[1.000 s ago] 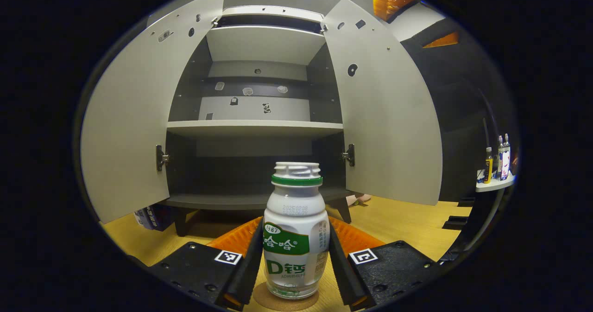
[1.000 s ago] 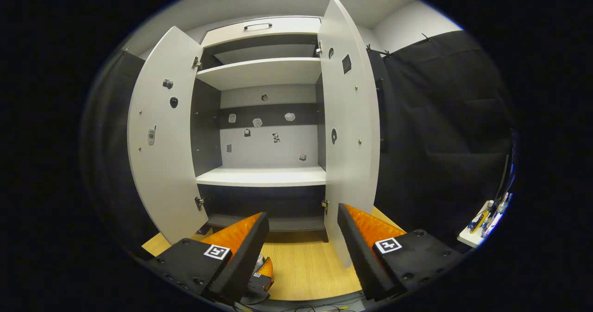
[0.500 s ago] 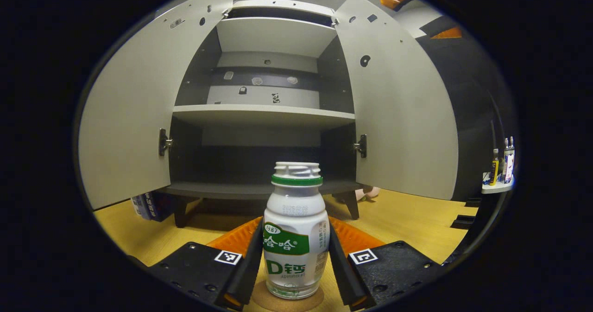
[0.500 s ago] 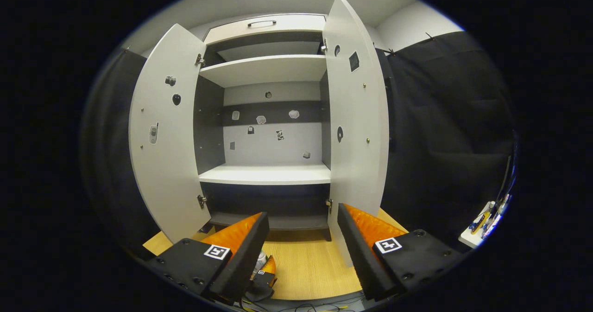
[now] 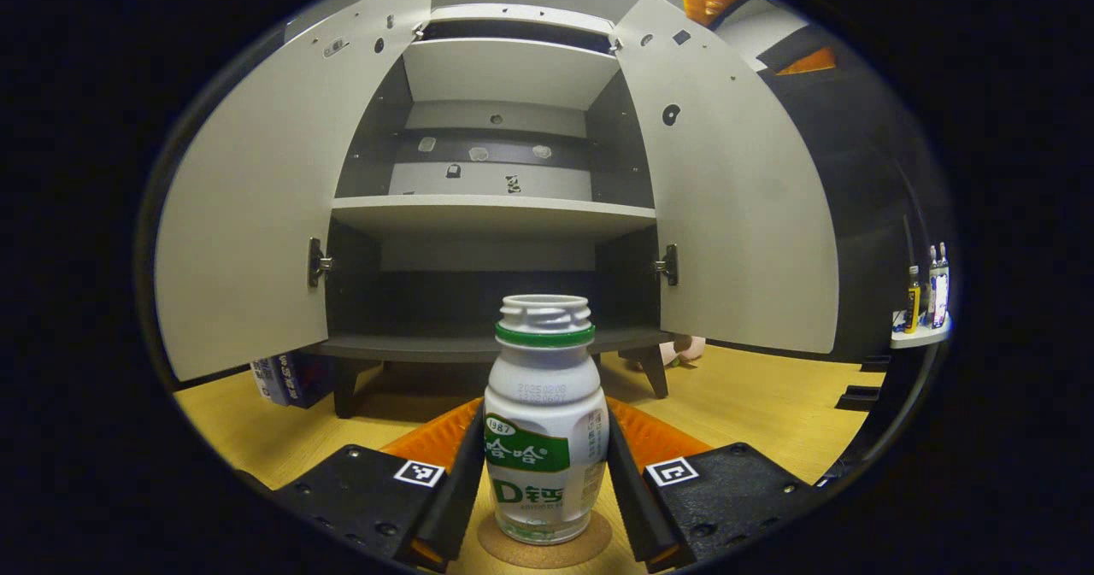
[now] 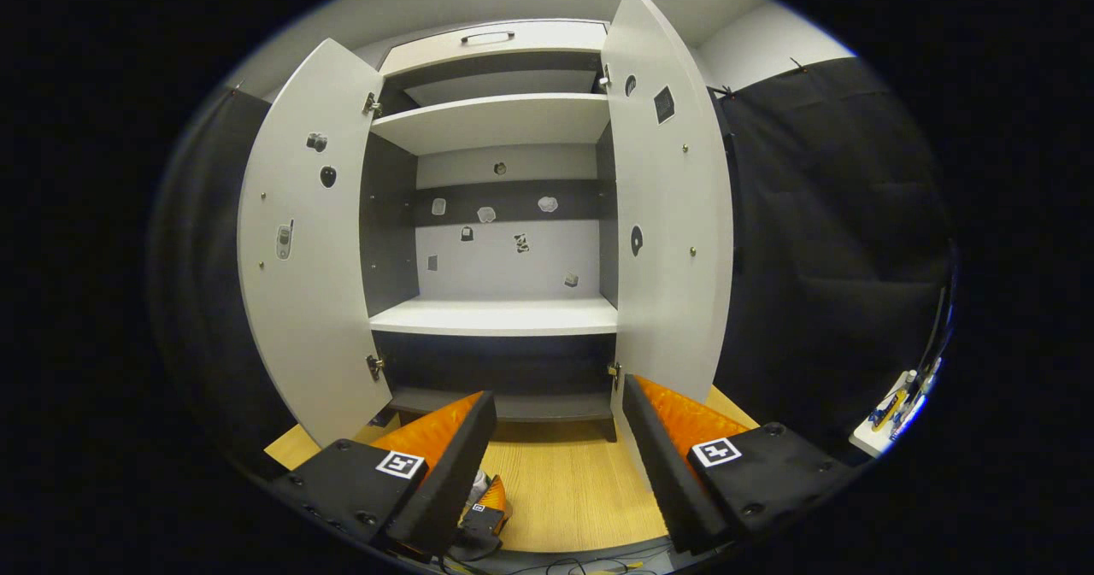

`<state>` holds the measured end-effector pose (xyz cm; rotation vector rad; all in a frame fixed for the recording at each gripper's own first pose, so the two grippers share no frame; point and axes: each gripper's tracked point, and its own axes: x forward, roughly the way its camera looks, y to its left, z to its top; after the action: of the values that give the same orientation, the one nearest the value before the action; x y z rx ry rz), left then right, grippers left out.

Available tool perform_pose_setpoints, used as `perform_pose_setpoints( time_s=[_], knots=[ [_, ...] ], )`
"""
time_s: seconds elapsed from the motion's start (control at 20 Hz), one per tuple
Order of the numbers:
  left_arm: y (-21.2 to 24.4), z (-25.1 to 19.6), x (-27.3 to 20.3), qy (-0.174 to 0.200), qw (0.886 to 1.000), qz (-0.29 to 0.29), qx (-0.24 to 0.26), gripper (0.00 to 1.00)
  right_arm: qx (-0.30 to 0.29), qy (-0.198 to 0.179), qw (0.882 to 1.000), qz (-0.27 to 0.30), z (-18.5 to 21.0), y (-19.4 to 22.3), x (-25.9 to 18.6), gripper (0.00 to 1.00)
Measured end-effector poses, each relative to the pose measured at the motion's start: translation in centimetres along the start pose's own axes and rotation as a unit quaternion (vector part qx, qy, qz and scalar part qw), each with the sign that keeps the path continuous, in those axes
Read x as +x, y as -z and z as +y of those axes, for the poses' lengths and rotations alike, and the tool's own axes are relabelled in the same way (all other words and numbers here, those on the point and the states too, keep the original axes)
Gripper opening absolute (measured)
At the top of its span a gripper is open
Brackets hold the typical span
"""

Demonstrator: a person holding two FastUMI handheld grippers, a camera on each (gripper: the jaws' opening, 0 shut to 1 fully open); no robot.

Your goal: Grasp the bottle in the cabinet with the left hand and place it on the coaster, then close the right door with the right hand and the left door with the left hand.

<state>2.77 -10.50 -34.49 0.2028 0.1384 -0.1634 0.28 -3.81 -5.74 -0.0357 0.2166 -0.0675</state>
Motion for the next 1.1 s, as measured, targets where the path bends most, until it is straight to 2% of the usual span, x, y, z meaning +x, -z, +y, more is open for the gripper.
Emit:
perform_pose_setpoints(
  time_s=[0.1, 0.25, 0.35, 0.4, 0.55, 0.6, 0.75, 0.9, 1.1],
  knots=[
    [0.2, -0.4, 0.0, 0.01, 1.0, 0.011, -0.005, 0.73, 0.002, -0.001, 1.0, 0.001, 0.0, 0.1, 0.1, 0.98],
    [1.5, -0.9, -0.6, 0.029, 0.997, 0.049, -0.043, 0.77, 0.003, 0.001, 1.0, 0.003, -0.1, 0.2, 0.2, 0.98],
    [1.3, -0.8, -0.6, 0.035, 0.997, 0.053, -0.04, 0.82, 0.002, 0.001, 1.0, 0.003, 0.0, 0.4, 0.3, 0.98],
    [1.2, -0.8, -0.7, 0.038, 0.997, 0.052, -0.033, 0.93, 0.002, 0.0, 1.0, 0.004, 0.0, 0.5, 0.4, 0.98],
    [0.1, -0.7, -1.1, 0.046, 0.997, 0.046, -0.028, 0.99, 0.001, 0.001, 1.0, 0.006, 0.1, 0.8, 0.5, 0.98],
    [-0.7, -0.5, -1.3, 0.043, 0.998, 0.041, -0.023, 0.95, 0.001, 0.001, 1.0, 0.006, 0.0, 0.7, 0.6, 0.98],
    [-4.3, 0.0, -1.8, 0.042, 0.999, 0.012, -0.012, 0.95, 0.001, 0.004, 1.0, 0.0, -0.1, 0.8, 0.7, 0.98],
    [-8.0, 0.4, -2.2, 0.047, 0.999, -0.01, -0.026, 0.95, 0.003, 0.006, 1.0, -0.006, -0.3, 0.8, 0.7, 0.98],
    [-13.1, 2.4, -2.4, 0.029, 0.998, -0.018, -0.047, 0.95, 0.016, 0.004, 1.0, -0.024, -0.6, 0.4, 0.8, 0.98]
  ],
)
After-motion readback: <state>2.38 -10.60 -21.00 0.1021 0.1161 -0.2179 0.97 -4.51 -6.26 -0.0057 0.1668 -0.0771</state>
